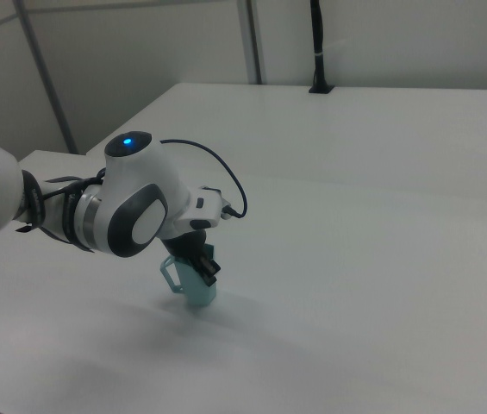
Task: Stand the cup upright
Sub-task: 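Set the cup down on its base and open the gripper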
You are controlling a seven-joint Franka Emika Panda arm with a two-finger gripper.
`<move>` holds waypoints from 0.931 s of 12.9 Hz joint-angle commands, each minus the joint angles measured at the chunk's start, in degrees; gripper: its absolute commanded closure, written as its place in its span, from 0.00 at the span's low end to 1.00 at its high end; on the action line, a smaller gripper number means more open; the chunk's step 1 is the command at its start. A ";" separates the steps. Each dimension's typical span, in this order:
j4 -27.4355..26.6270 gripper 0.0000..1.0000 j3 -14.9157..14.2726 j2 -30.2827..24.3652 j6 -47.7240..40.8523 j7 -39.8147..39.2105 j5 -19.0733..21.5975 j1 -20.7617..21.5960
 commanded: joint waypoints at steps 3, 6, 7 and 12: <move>1.93 0.34 -1.01 -1.30 -4.46 -1.21 1.69 1.17; 9.20 0.00 -1.10 -3.06 -15.06 -1.12 1.69 0.91; 14.10 0.00 -1.10 -3.58 -21.81 -1.38 1.69 1.08; 33.29 0.00 -1.19 -4.46 -44.70 -19.17 1.78 0.82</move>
